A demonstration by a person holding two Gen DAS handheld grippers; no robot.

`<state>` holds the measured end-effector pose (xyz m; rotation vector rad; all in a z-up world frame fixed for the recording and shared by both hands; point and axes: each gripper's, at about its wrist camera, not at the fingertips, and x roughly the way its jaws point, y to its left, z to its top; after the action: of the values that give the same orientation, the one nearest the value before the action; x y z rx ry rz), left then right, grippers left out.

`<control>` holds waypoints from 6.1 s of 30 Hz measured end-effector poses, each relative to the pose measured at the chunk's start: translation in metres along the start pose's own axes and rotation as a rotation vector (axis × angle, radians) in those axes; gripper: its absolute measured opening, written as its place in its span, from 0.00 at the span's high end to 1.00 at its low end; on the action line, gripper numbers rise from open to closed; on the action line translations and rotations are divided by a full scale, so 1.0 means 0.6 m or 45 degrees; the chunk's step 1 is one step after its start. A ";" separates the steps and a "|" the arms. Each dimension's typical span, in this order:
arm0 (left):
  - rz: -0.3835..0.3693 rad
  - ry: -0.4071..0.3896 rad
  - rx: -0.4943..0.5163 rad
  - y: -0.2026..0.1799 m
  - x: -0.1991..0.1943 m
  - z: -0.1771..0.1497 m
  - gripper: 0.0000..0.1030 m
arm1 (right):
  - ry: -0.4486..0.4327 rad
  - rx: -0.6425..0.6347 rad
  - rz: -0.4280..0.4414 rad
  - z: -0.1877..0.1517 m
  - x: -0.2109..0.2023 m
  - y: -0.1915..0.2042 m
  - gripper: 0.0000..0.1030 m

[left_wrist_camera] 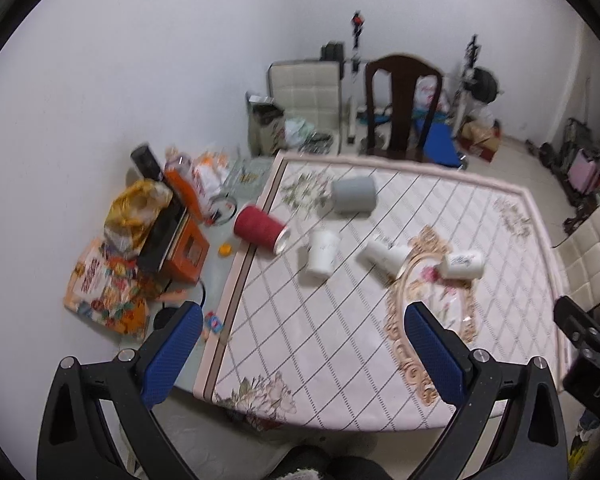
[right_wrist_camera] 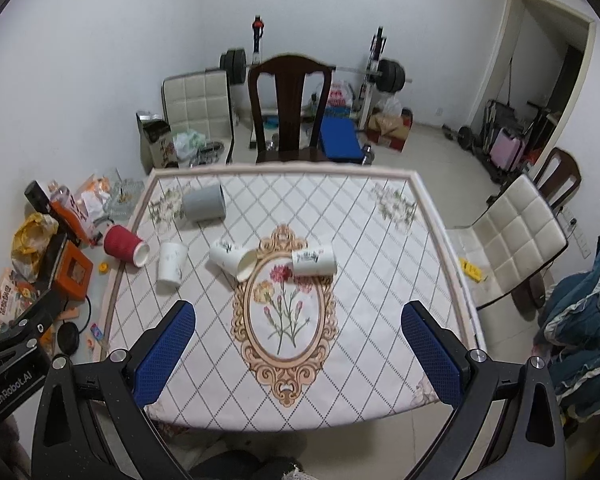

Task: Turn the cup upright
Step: 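Reach the left gripper to the white bird-print paper cup and close on it, then lift the white cup with the left gripper and carry it toward the right gripper, then close the right gripper on the white cup while the left gripper opens and withdraws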

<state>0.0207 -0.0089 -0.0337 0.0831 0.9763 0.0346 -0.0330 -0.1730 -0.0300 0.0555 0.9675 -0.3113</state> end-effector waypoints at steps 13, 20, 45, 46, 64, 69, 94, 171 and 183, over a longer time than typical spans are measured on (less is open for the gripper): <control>0.171 0.341 0.039 -0.004 0.267 -0.033 0.00 | 0.371 -0.062 0.000 -0.041 0.301 0.038 0.00; 0.117 0.464 0.083 -0.011 0.403 0.005 0.00 | 0.534 -0.041 -0.077 -0.034 0.453 0.072 0.00; -0.165 0.673 0.160 -0.061 0.670 0.104 0.26 | 0.777 0.025 -0.216 -0.002 0.666 0.081 0.10; -0.173 0.675 0.161 -0.060 0.673 0.105 0.32 | 0.778 0.025 -0.218 0.002 0.668 0.081 0.10; -0.202 0.606 0.217 -0.054 0.629 0.122 0.41 | 0.746 0.061 -0.225 0.013 0.640 0.082 0.10; -0.213 0.577 0.207 -0.041 0.582 0.125 0.41 | 0.729 0.093 -0.210 0.007 0.619 0.072 0.10; -0.263 0.699 0.225 -0.177 0.419 -0.092 0.41 | 0.718 0.160 -0.194 -0.112 0.503 -0.113 0.10; 0.091 0.617 0.116 0.048 0.456 -0.177 0.00 | 0.811 -0.110 0.047 -0.158 0.498 0.174 0.10; 0.043 0.697 0.142 0.056 0.490 -0.186 0.00 | 0.873 -0.073 0.127 -0.185 0.520 0.190 0.39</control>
<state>0.0931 0.0504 -0.3356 0.1995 1.5240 0.0344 0.0749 -0.1171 -0.3582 0.1649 1.6465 -0.1700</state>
